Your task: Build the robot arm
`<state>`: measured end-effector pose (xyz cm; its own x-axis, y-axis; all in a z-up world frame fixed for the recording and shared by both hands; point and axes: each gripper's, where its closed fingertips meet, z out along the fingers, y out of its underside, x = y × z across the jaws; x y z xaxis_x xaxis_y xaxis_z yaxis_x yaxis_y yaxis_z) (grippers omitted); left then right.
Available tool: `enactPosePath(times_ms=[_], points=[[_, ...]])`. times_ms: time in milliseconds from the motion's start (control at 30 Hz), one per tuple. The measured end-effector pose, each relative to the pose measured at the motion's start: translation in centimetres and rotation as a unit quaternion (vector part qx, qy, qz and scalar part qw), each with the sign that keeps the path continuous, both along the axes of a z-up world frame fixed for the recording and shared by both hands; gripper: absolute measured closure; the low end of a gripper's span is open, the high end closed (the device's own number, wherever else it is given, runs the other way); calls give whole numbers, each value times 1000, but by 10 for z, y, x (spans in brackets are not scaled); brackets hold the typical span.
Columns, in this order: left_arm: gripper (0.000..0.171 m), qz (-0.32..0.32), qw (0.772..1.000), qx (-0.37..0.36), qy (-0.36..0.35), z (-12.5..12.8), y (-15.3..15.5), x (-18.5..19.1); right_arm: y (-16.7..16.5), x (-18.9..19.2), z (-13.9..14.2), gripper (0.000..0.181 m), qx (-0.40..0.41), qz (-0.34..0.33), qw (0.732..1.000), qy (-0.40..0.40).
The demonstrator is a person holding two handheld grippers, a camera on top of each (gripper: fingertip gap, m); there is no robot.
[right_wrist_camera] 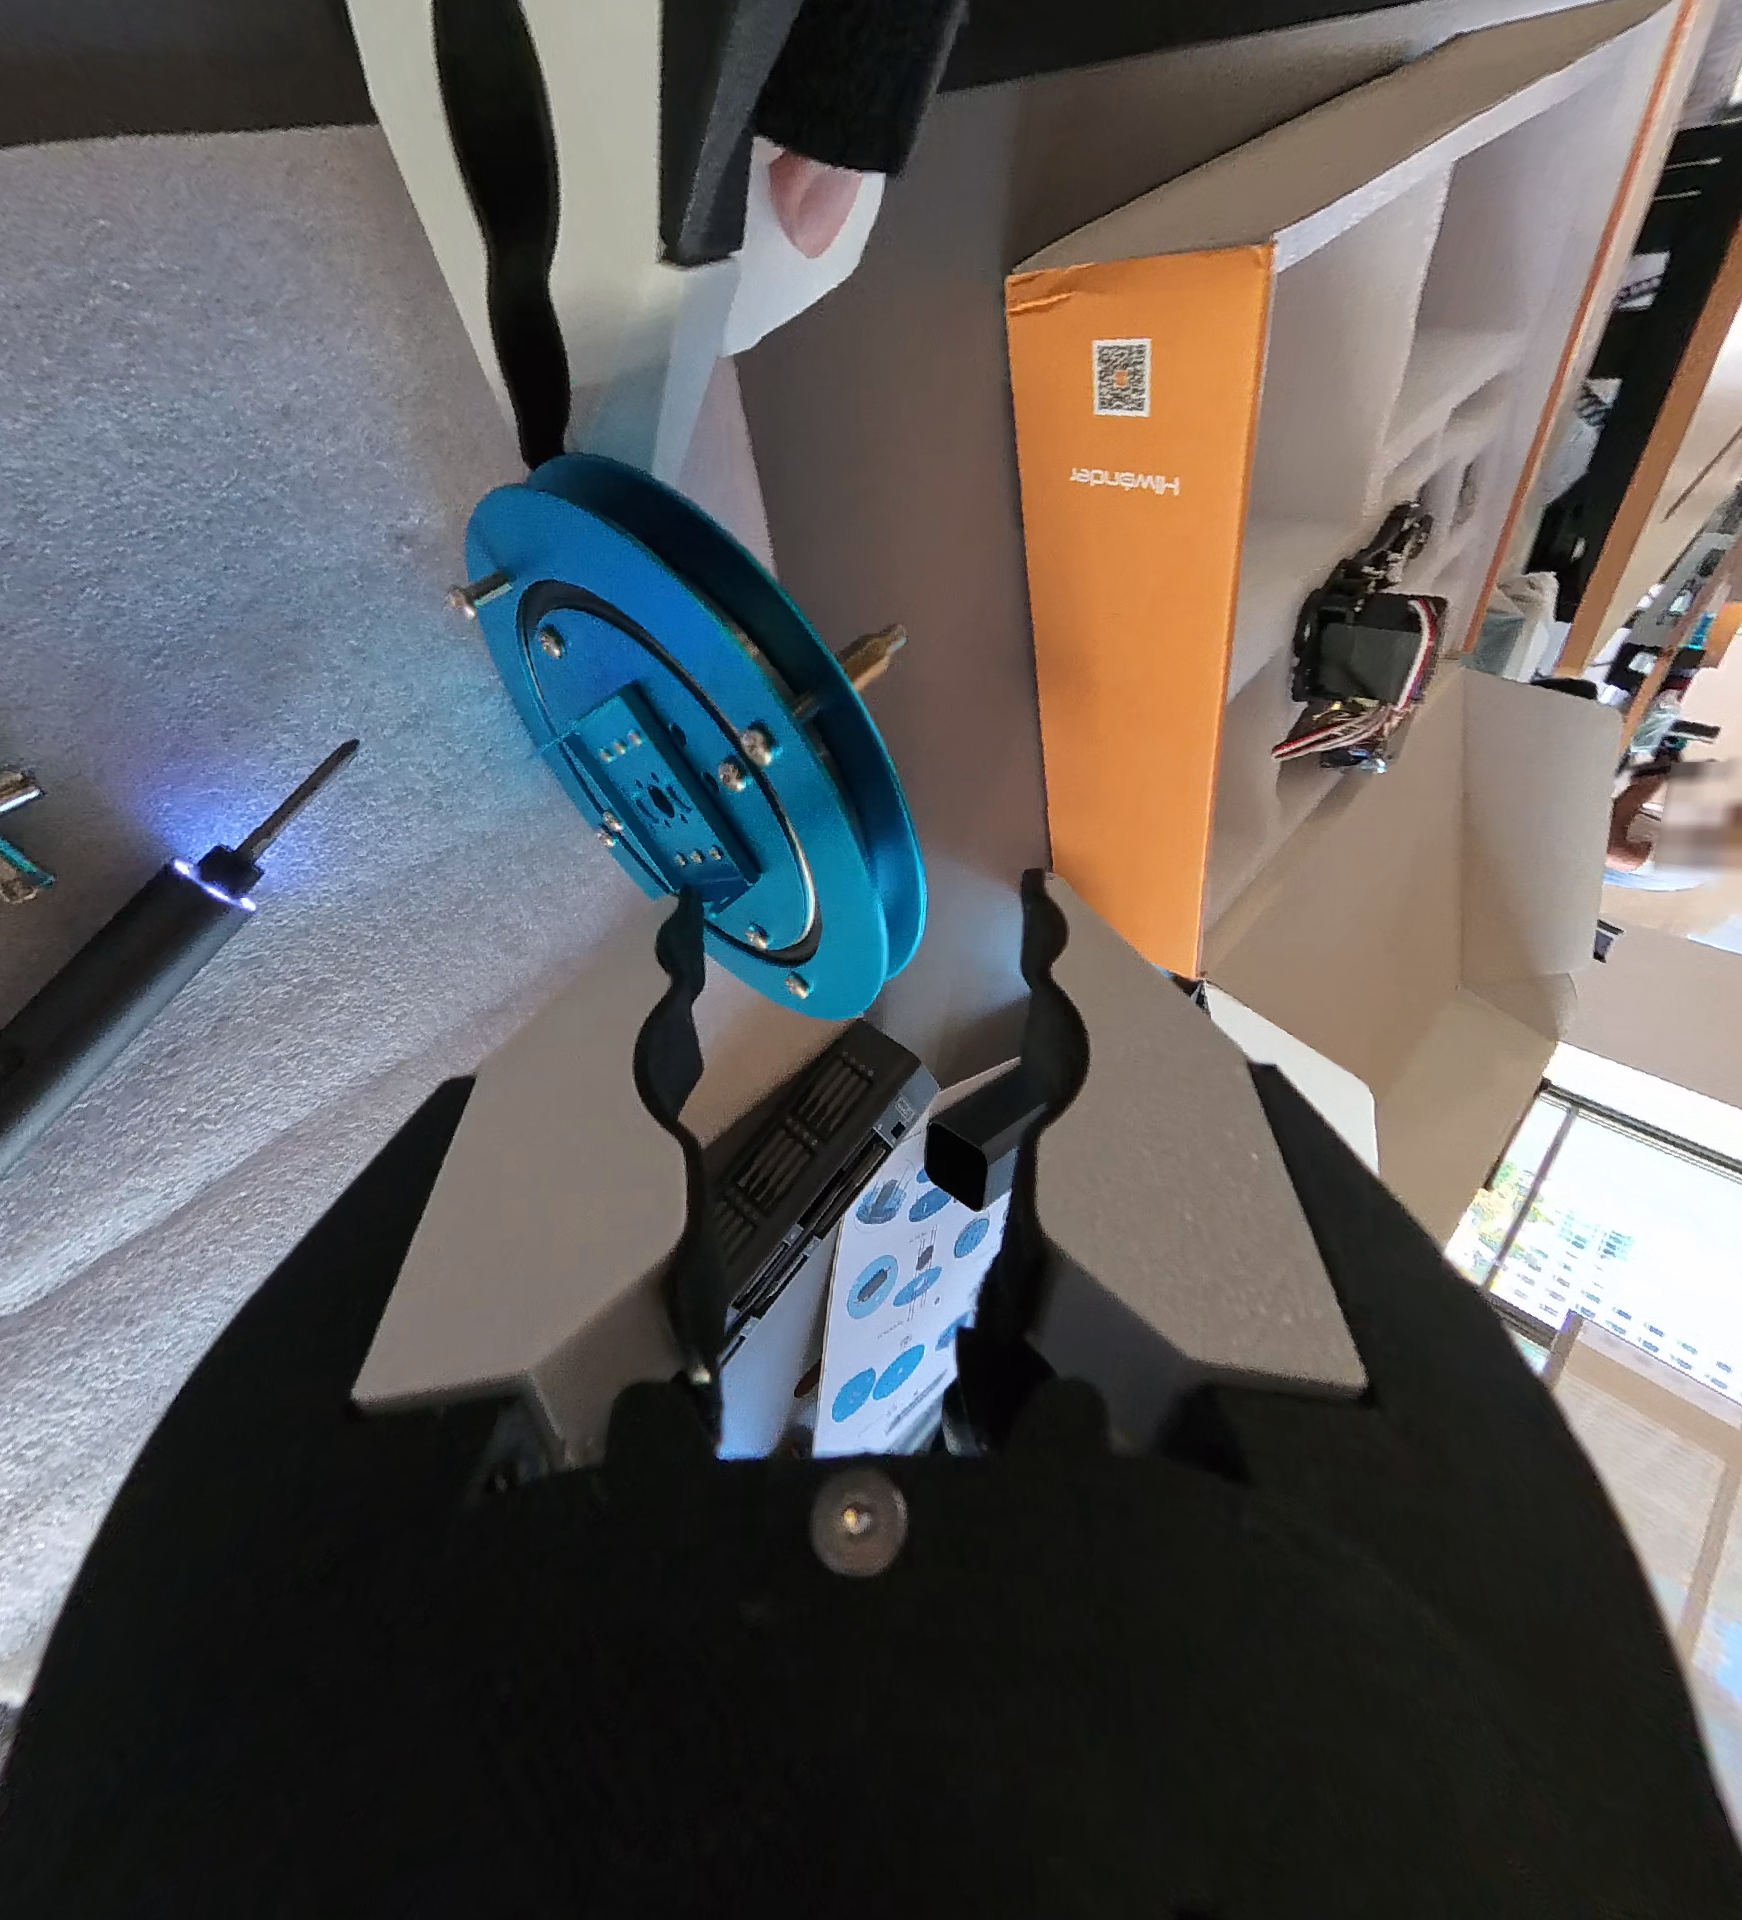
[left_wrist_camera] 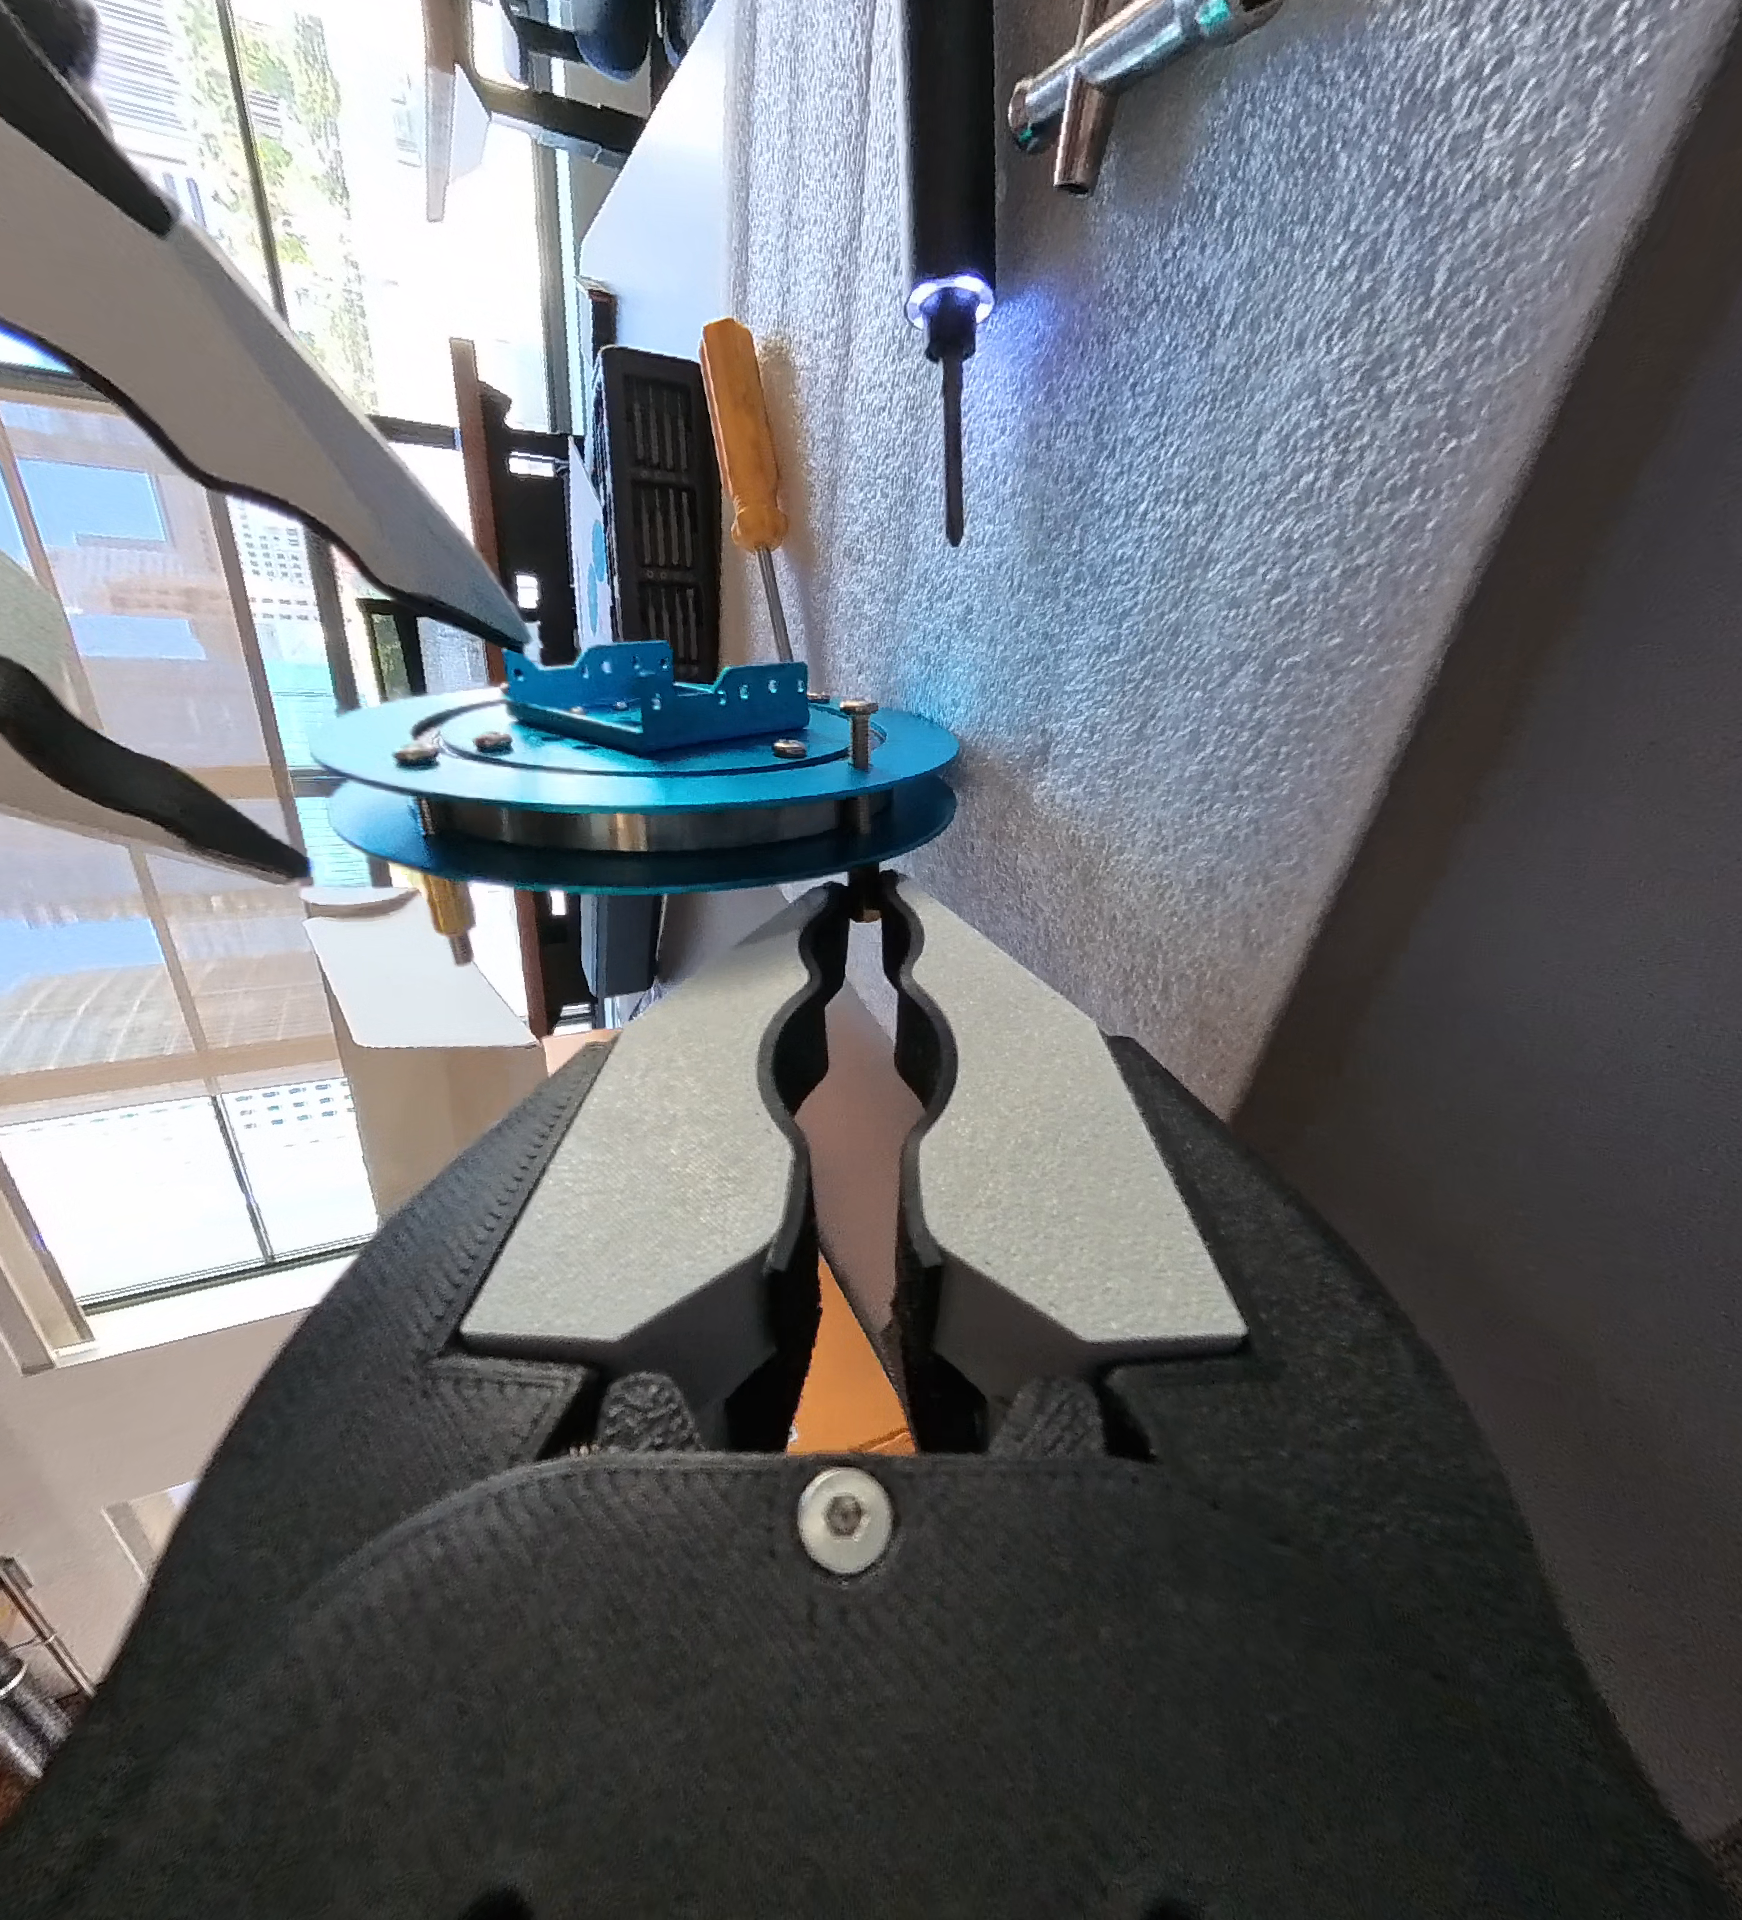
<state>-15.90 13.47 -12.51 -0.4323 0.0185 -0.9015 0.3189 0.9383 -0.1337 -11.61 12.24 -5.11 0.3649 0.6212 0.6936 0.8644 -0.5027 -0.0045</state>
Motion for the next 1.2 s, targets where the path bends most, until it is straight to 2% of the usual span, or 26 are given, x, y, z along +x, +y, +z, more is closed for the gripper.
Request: enactPosePath(times_ms=[233,367,567,733,833,900,1033,1200], points=[[168,5,1000,4,-3,-1,3,1,-5,-11,11,117,58,-5,997,49],[168,8,1000,7,-1,0,3,1,-6,-17,3,118,51,-3,997,54],[166,0,998,44,-38,5,0,3,0,-25,-13,119,30,4,998,57],[165,-13,998,52,-42,6,-9,4,5,-35,-30,125,42,-10,990,131],[165,-4,999,26,-35,9,-10,8,6,-36,-38,123,68,-33,969,234],[165,5,999,24,-41,13,-9,11,4,-33,-37,122,85,-46,957,275],[165,13,999,23,-44,18,-9,15,-7,-29,-31,122,115,-51,948,292],[165,15,999,19,-43,21,-11,18,-21,-21,-41,125,116,-80,939,315]])
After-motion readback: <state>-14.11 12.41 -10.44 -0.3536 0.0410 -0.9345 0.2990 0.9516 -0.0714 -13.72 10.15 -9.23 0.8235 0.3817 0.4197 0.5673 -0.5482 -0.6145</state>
